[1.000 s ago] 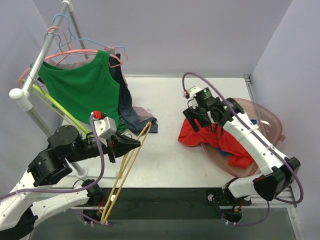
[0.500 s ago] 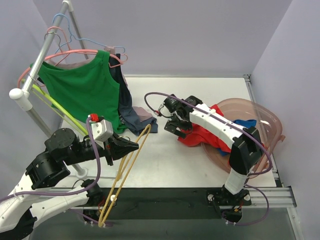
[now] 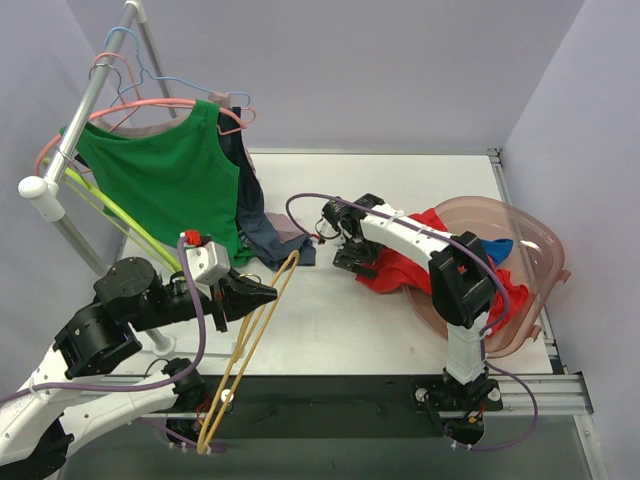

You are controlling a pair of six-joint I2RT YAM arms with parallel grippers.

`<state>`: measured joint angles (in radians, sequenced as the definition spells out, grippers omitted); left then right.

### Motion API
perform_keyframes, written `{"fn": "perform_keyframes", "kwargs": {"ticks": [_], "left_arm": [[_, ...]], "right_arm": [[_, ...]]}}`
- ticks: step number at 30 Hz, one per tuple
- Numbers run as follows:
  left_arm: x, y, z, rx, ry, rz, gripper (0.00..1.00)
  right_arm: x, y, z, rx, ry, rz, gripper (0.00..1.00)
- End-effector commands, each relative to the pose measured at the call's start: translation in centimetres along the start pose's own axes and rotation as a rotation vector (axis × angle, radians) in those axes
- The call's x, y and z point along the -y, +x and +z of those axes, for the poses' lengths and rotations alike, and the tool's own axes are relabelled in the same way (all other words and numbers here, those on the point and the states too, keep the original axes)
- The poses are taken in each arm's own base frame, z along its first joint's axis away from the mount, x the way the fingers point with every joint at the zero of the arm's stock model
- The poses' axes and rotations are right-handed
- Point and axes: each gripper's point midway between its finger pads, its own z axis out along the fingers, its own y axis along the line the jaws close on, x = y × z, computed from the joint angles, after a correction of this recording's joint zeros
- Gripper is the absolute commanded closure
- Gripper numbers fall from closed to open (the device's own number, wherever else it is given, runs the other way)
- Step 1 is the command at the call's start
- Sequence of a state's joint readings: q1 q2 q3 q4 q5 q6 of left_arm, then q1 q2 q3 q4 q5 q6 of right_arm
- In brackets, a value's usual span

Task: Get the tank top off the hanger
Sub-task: Place the tank top in the bin.

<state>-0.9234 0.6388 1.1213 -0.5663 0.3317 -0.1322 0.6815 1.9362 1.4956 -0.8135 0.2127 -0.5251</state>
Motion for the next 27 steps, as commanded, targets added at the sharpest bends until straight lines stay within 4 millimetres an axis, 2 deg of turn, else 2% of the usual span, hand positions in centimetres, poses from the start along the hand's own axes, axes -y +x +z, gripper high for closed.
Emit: {"fn": "perform_keyframes", "kwargs": {"ticks": [1,2,3,4,5,6,8,9,12,16,20,25,27], "left_arm": [[-0.3,-0.6,0.3,0.020,-0.012,0.026,1.00],[-0.3,-0.5,0.3,0.017,-0.011,0.026,1.00],[-0.4,-0.5,0.4,0.015,-0.011,0.025,1.00],[-0.4,-0.4,0.4,0.011,-0.010,0.024,1.00],[-0.3,-0.3,0.4,0.011,-0.010,0.024,1.00],[-0.3,-0.2,0.3,0.009,-0.010,0.022,1.00],[-0.4,-0.1,0.4,0.008,-0.015,0.020,1.00],[-0.5,0.1,0.4,0.009,-0.016,0.020,1.00],[-0.6,0.0,0.3,0.014,-0.022,0.018,1.00],[-0.6,-0.2,0.2,0.020,-0.026,0.021,1.00],[-0.8,-0.5,0.4,0.019,-0.030,0.033,1.00],[-0.8,-0.8,0.6,0.017,-0.029,0.040,1.00],[-0.8,-0.9,0.6,0.018,-0.031,0.043,1.00]], "right_arm": [[-0.1,1.0,0.8,-0.051,-0.041,0.018,0.34],[0.0,1.0,1.1,-0.059,-0.045,0.027,0.39],[0.2,0.9,1.0,-0.055,-0.039,0.035,0.51],[0.7,1.0,1.0,-0.059,-0.027,0.045,0.53],[0.9,1.0,0.8,-0.057,-0.016,0.061,0.61],[1.4,0.7,0.4,-0.042,-0.001,0.078,0.75],[1.8,-0.2,-0.9,0.032,-0.012,0.129,0.84],[2.5,-0.9,-1.5,0.083,0.003,0.168,0.92],[5.1,-1.1,-4.2,0.152,0.112,0.219,1.00],[9.1,0.2,-8.1,0.175,0.306,0.299,1.00],[12.4,3.2,-12.1,0.159,0.491,0.411,1.00],[13.7,7.0,-17.2,0.247,0.580,0.551,1.00],[14.4,9.1,-19.3,0.264,0.636,0.608,1.00]]}}
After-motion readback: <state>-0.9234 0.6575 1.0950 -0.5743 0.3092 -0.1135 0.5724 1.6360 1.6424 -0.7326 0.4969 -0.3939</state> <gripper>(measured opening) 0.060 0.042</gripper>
